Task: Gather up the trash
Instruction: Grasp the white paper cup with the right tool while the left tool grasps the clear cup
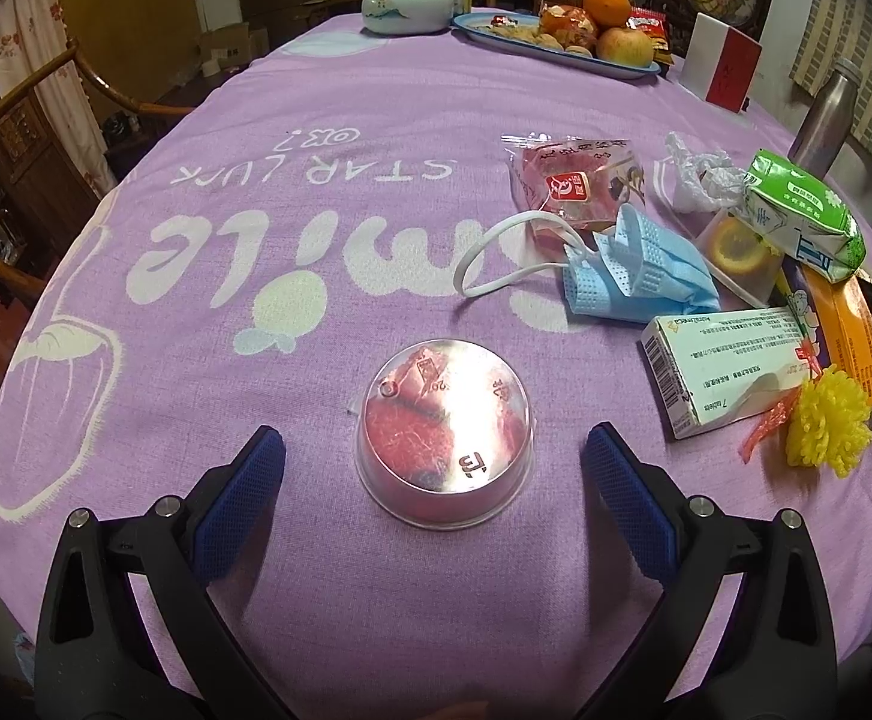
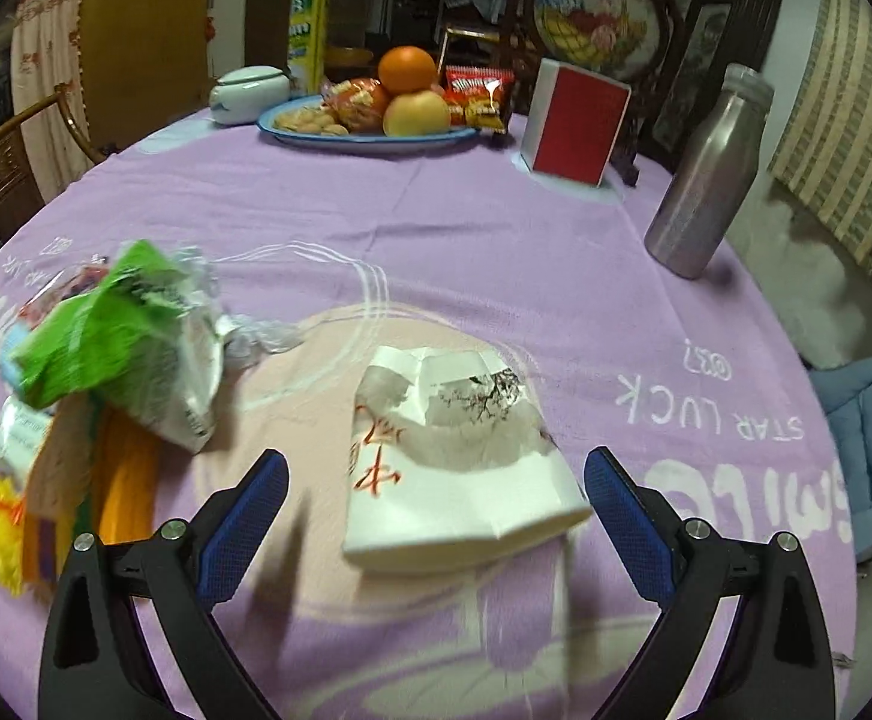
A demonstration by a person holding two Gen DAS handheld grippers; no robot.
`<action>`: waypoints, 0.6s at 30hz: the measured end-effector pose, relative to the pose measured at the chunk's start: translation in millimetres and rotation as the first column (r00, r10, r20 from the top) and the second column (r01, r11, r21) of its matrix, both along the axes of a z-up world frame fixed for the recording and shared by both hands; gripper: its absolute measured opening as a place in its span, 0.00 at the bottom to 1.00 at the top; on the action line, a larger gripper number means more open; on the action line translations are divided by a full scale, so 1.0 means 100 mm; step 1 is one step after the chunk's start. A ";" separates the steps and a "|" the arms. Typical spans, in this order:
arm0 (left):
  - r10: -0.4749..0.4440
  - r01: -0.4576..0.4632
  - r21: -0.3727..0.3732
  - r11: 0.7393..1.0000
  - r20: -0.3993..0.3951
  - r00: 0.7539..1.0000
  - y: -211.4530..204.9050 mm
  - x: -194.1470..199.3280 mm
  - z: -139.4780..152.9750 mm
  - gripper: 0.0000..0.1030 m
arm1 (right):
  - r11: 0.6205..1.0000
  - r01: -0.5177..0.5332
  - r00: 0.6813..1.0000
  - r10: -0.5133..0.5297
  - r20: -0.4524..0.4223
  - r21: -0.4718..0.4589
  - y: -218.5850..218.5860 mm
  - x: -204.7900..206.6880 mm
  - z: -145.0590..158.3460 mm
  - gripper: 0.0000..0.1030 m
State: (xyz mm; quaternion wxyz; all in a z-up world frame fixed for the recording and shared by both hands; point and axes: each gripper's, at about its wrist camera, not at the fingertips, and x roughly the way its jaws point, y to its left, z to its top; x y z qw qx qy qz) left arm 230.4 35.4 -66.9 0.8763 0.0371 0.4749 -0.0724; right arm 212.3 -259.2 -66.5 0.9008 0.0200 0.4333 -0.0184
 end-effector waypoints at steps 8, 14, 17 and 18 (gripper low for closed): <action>0.003 -0.003 -0.013 1.000 0.002 1.000 0.01 0.00 0.00 0.93 | 0.984 0.031 0.998 -0.019 -0.068 0.177 -0.19 0.09 -0.19 0.95; 0.014 -0.013 -0.058 0.998 0.005 1.000 0.07 0.00 0.02 0.93 | 0.947 0.008 0.998 0.011 -0.058 0.321 -0.26 0.06 -0.19 0.95; 0.018 -0.018 -0.046 0.999 0.004 1.000 0.06 0.01 0.02 0.93 | 0.955 0.022 0.998 -0.002 -0.067 0.297 -0.24 0.09 -0.19 0.95; 0.017 -0.017 -0.038 0.999 0.003 1.000 0.05 0.01 0.02 0.93 | 0.962 0.022 0.998 -0.004 -0.068 0.271 -0.21 0.10 -0.19 0.95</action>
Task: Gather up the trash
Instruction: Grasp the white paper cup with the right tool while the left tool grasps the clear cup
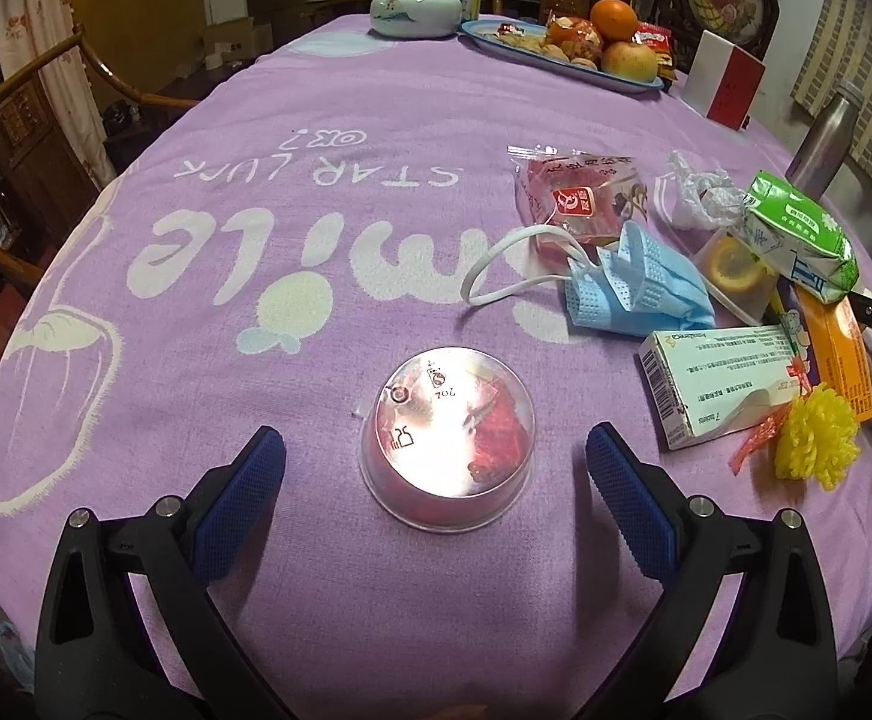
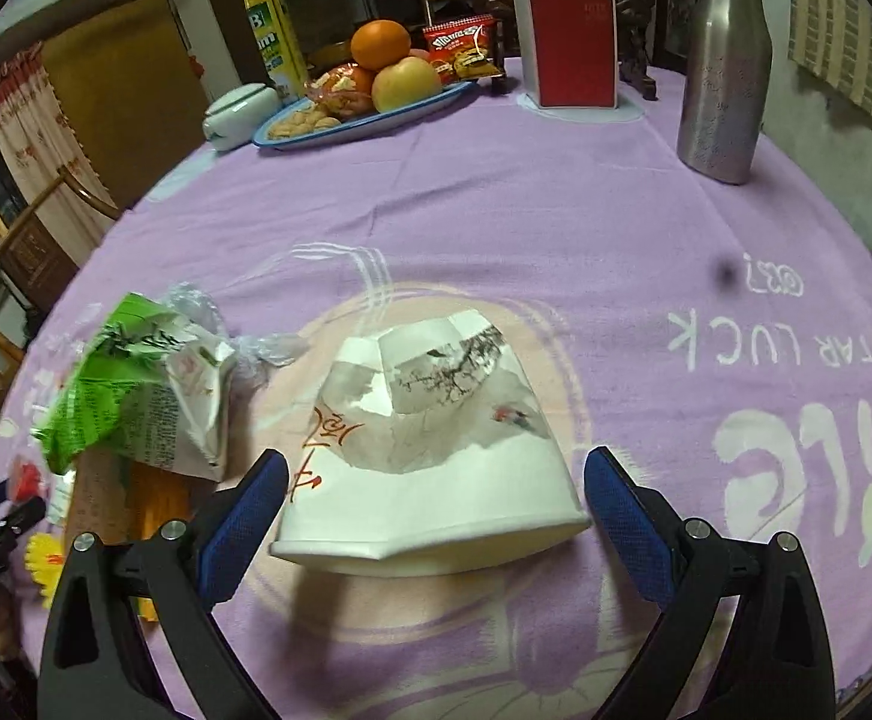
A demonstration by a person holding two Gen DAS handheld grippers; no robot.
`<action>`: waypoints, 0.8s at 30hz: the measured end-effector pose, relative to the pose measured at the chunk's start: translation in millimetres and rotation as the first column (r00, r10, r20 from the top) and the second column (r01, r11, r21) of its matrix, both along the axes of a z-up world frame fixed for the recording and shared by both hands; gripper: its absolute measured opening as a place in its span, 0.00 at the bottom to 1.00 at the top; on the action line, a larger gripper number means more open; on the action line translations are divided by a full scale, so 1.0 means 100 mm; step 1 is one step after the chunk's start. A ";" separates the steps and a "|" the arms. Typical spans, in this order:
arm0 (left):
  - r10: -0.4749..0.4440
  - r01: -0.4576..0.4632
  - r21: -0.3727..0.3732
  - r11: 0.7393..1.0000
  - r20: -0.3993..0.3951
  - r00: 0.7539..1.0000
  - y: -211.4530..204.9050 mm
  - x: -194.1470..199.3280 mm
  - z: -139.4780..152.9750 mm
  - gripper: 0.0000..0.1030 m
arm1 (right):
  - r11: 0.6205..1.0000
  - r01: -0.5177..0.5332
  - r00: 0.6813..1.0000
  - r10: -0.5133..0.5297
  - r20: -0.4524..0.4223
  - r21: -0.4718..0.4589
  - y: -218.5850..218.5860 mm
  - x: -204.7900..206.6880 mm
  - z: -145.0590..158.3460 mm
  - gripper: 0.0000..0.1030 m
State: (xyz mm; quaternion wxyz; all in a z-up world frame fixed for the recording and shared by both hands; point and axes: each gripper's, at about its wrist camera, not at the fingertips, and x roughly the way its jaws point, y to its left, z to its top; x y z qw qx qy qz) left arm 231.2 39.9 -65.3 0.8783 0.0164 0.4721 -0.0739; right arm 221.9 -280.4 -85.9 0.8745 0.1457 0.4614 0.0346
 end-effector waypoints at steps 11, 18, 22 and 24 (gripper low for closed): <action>0.014 -0.014 -0.002 1.000 0.001 1.000 0.01 0.01 0.01 0.93 | 1.000 0.003 1.000 -0.003 0.019 -0.001 -0.02 0.03 0.01 0.83; 0.058 -0.055 -0.046 0.997 0.071 0.996 0.11 0.01 0.16 0.93 | 0.999 -0.010 0.997 0.013 0.078 -0.030 0.05 -0.07 0.11 0.83; 0.043 -0.041 -0.038 0.998 0.048 0.998 0.05 0.06 0.14 0.87 | 0.999 -0.022 0.997 0.025 0.079 -0.038 0.08 -0.08 0.12 0.83; 0.025 -0.024 -0.034 0.999 0.029 0.999 0.00 0.06 0.09 0.73 | 0.999 -0.015 0.996 0.018 0.084 -0.039 0.06 -0.09 0.13 0.83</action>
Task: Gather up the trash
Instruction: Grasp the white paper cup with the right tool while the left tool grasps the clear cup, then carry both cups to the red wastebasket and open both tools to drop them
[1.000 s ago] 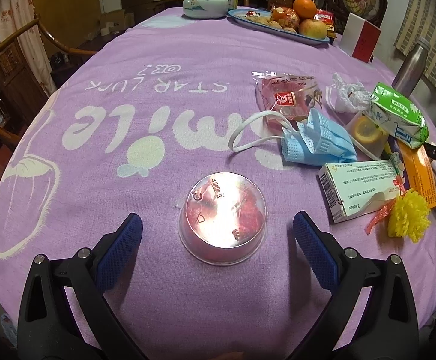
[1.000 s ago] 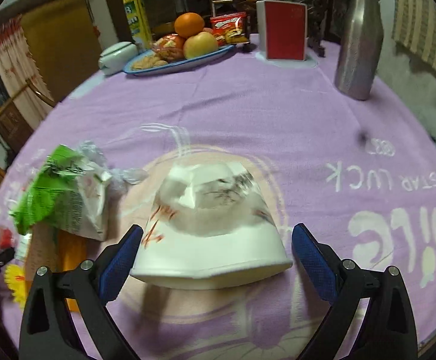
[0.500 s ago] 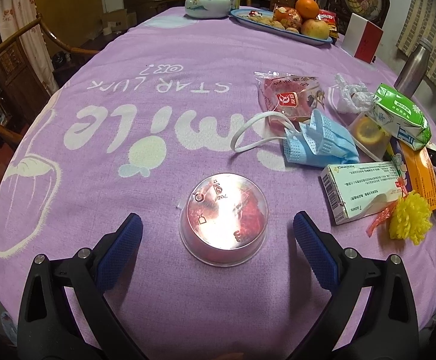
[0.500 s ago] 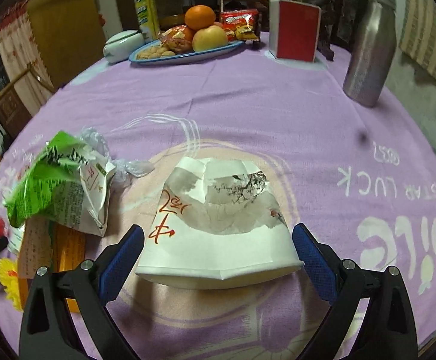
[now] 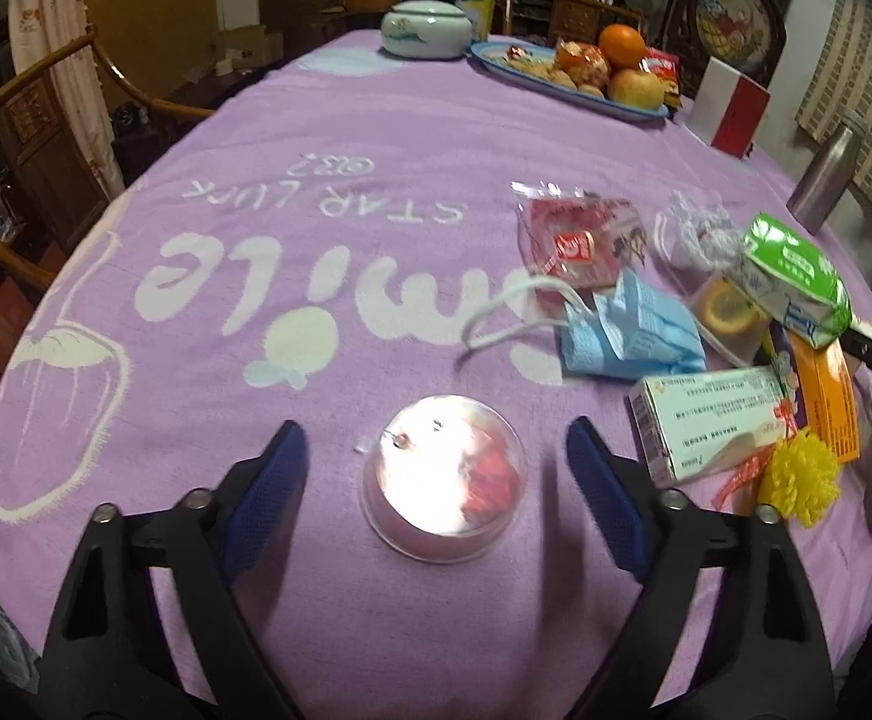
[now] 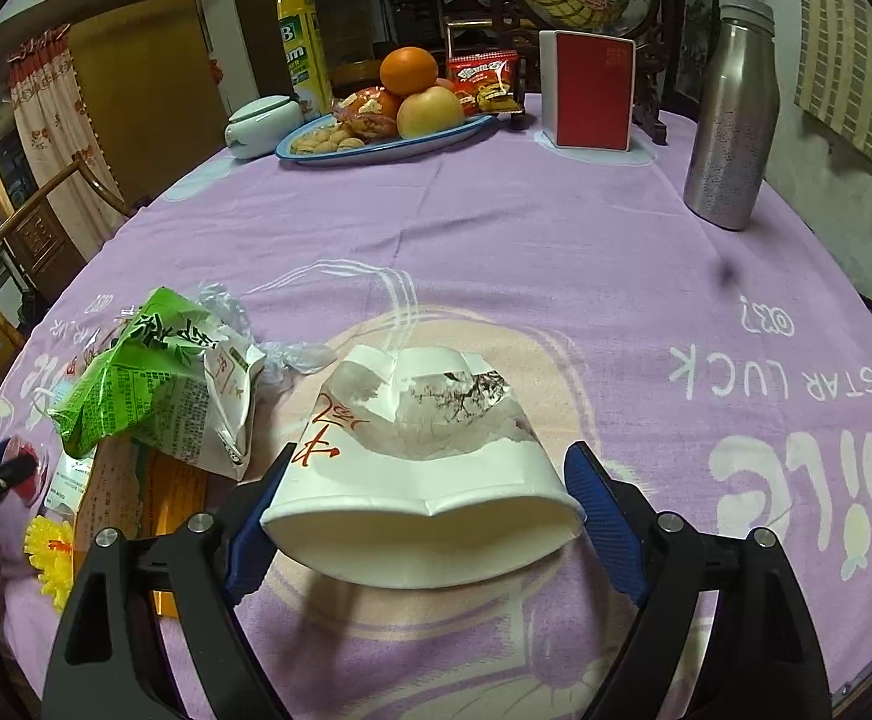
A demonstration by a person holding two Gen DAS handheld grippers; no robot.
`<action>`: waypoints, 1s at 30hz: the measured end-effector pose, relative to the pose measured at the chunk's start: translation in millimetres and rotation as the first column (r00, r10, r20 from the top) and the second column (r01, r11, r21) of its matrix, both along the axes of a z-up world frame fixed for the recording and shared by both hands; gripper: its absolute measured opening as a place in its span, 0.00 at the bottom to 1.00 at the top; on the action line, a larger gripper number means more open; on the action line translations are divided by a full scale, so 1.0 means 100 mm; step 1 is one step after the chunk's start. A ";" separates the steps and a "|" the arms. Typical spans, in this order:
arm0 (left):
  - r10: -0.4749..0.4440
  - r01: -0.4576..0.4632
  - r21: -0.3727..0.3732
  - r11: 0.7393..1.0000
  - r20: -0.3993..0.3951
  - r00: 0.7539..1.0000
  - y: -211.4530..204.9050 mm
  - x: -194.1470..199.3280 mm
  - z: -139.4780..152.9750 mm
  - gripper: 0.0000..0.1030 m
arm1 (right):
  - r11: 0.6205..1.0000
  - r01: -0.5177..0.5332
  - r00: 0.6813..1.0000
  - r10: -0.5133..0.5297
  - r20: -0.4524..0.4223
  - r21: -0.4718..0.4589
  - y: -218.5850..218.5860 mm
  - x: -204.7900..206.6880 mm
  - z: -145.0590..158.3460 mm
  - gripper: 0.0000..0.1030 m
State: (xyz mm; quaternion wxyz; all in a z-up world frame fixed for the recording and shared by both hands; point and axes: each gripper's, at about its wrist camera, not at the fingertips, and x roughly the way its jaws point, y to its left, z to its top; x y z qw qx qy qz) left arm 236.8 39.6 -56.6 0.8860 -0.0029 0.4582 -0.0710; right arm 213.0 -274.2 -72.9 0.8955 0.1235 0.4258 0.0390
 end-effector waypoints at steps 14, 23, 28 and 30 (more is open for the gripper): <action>0.002 -0.001 -0.008 1.000 0.151 0.989 0.18 -0.50 0.44 0.52 | 0.995 0.002 0.980 -0.021 0.196 0.095 -0.01 -0.40 0.39 0.82; 0.069 -0.063 -0.039 0.997 0.198 0.978 0.58 -1.00 0.67 0.53 | 0.984 -0.075 0.961 0.028 0.274 0.162 0.20 -0.74 0.73 0.82; 0.132 -0.122 -0.056 0.991 0.212 0.968 0.93 -1.34 0.74 0.53 | 0.967 -0.168 0.943 0.102 0.315 0.192 0.49 -0.94 0.93 0.82; 0.165 -0.158 -0.052 0.986 0.211 0.964 1.12 -1.51 0.73 0.53 | 0.955 -0.218 0.933 0.144 0.330 0.199 0.67 -1.02 1.01 0.82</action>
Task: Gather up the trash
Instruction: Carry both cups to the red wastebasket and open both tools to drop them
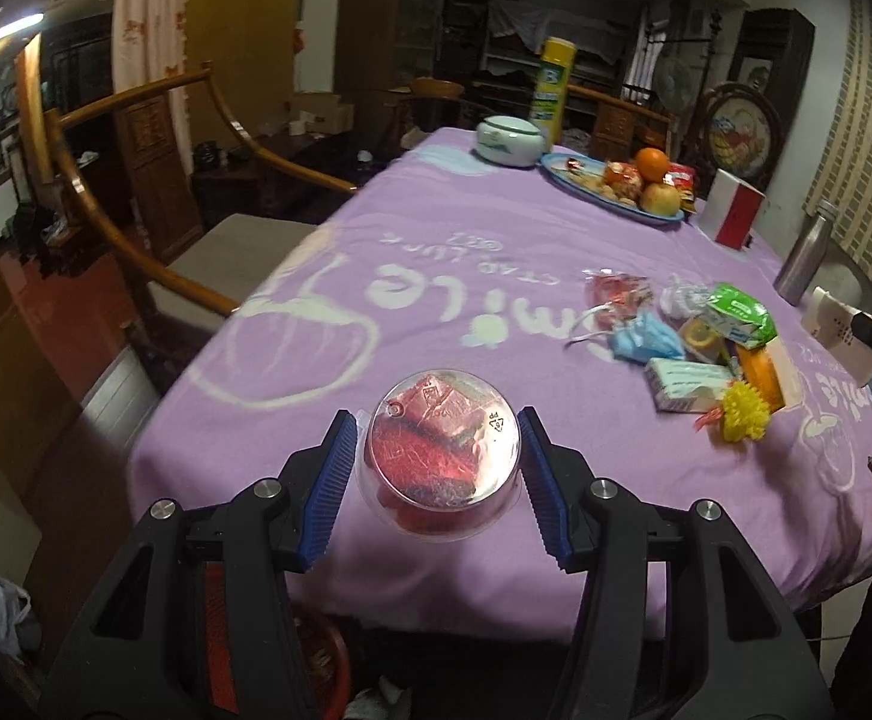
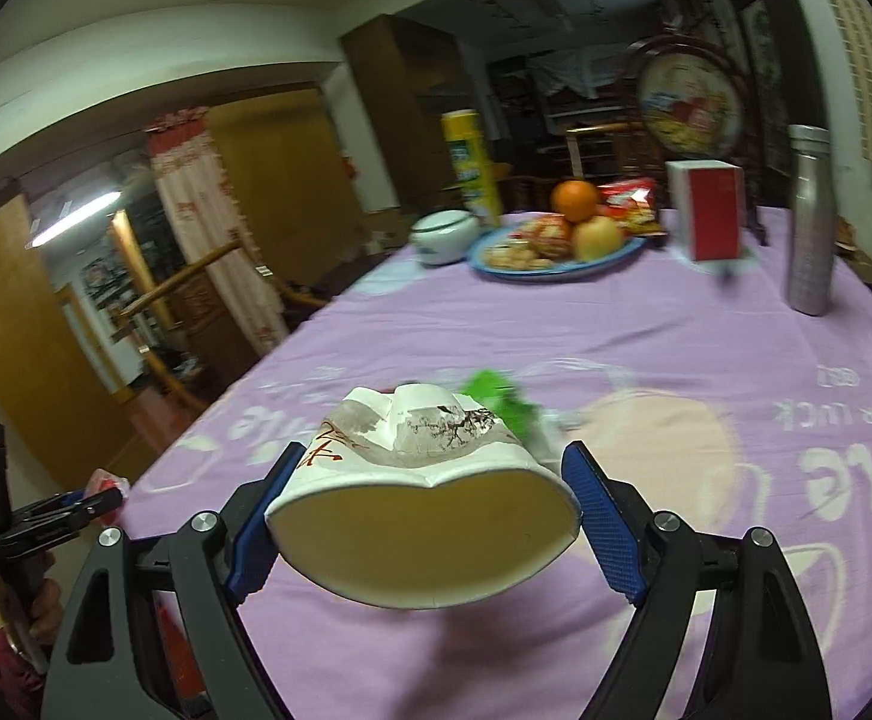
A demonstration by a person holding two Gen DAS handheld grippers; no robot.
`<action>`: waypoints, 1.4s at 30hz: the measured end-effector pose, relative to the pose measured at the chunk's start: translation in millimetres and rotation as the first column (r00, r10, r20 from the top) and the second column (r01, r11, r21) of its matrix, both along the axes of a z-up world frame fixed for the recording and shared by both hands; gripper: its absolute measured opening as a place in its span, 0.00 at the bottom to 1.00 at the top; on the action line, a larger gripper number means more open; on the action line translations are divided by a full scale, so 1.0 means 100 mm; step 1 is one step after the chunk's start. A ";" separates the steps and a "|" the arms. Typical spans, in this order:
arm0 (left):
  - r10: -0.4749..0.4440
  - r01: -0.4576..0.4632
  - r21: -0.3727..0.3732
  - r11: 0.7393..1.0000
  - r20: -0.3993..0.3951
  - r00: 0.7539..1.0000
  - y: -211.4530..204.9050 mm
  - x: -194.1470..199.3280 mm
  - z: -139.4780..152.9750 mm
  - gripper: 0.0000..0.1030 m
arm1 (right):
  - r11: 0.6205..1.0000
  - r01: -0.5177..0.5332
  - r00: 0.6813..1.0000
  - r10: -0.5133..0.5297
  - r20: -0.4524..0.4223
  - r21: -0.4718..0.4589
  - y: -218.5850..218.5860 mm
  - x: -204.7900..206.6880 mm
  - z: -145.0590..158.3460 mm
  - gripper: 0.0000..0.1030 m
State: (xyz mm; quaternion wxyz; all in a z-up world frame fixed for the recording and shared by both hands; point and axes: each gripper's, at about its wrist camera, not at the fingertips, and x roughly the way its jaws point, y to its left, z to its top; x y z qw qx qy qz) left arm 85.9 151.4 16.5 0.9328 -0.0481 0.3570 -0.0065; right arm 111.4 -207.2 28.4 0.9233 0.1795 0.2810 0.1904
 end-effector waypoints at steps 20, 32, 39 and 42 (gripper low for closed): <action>0.308 -0.292 0.167 0.942 -0.080 0.948 1.39 -0.91 -0.51 0.93 | 0.871 -0.486 0.874 0.485 -0.029 -0.071 2.38 -0.48 0.48 0.82; 0.444 -0.436 0.177 0.883 -0.007 0.896 1.93 -1.13 -0.58 0.93 | 0.655 -0.743 0.669 0.723 -0.173 -0.137 3.85 -0.86 0.32 0.84; 0.492 -0.485 0.155 0.861 -0.013 0.870 2.14 -1.23 -0.61 0.93 | 0.563 -0.811 0.585 0.776 -0.234 -0.161 4.31 -0.91 0.13 0.89; 0.494 -0.487 0.157 0.859 -0.009 0.869 2.13 -1.22 -0.62 0.93 | 0.598 -0.786 0.617 0.750 -0.237 -0.155 4.20 -0.83 0.12 0.89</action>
